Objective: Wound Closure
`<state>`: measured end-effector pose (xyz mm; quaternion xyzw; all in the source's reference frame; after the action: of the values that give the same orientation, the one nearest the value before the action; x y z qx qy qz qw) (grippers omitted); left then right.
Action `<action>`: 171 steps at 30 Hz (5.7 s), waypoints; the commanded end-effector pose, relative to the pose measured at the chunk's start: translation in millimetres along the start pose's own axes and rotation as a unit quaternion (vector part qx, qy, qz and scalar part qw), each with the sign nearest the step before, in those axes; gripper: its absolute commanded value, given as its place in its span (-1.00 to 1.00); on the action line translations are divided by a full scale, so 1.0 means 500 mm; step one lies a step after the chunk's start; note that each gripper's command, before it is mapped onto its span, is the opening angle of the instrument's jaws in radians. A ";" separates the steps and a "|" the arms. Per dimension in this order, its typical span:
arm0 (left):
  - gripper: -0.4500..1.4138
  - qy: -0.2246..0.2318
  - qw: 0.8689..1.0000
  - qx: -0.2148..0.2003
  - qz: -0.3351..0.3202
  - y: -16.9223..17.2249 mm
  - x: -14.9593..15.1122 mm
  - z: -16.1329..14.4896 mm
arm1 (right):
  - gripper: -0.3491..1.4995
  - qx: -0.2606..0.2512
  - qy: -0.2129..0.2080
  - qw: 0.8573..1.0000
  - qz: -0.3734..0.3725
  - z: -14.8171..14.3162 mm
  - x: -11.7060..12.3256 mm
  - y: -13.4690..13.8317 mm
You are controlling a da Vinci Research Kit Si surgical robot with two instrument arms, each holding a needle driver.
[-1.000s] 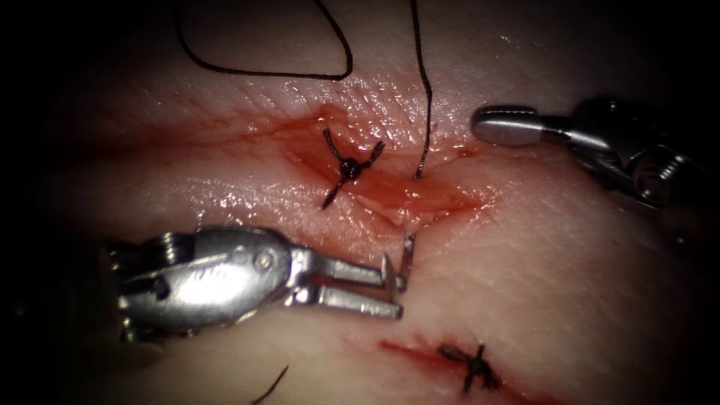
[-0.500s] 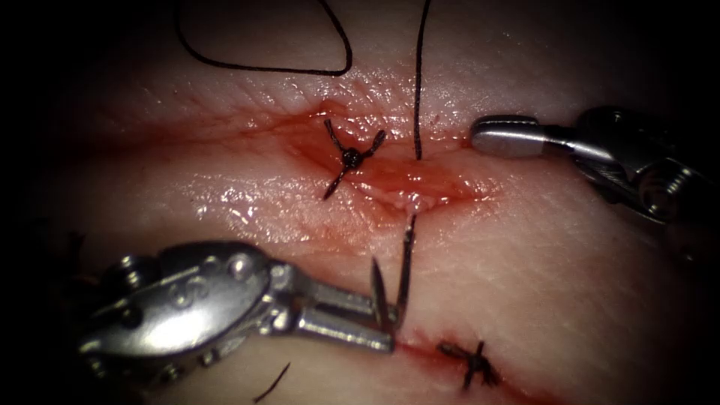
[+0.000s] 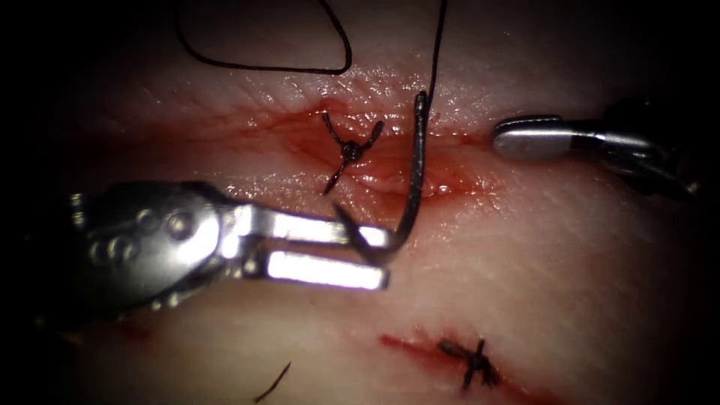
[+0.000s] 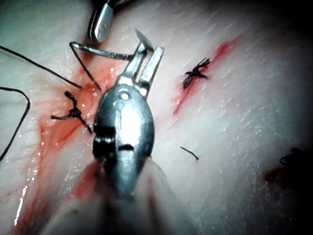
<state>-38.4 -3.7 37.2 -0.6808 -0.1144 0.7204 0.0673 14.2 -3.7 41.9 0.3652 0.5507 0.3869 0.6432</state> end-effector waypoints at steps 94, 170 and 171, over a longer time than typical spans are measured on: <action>-1.00 -0.138 0.987 0.076 -0.031 -0.0050 -0.0164 0.0025 | -1.00 -0.083 0.046 0.983 -0.158 0.0119 -0.0012 -0.0015; -0.35 -0.459 0.878 -0.071 -0.111 -0.0105 -0.0296 0.0116 | -1.00 -0.122 0.148 0.847 -0.496 0.0174 -0.0005 0.0029; -0.37 -0.458 0.879 -0.070 -0.111 -0.0105 -0.0297 0.0114 | -1.00 -0.122 0.148 0.847 -0.496 0.0174 -0.0005 0.0028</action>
<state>-42.8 -2.9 52.6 -0.2600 -0.2586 0.9295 0.0403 21.8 -4.1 44.1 -0.0994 0.6948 0.1306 0.7002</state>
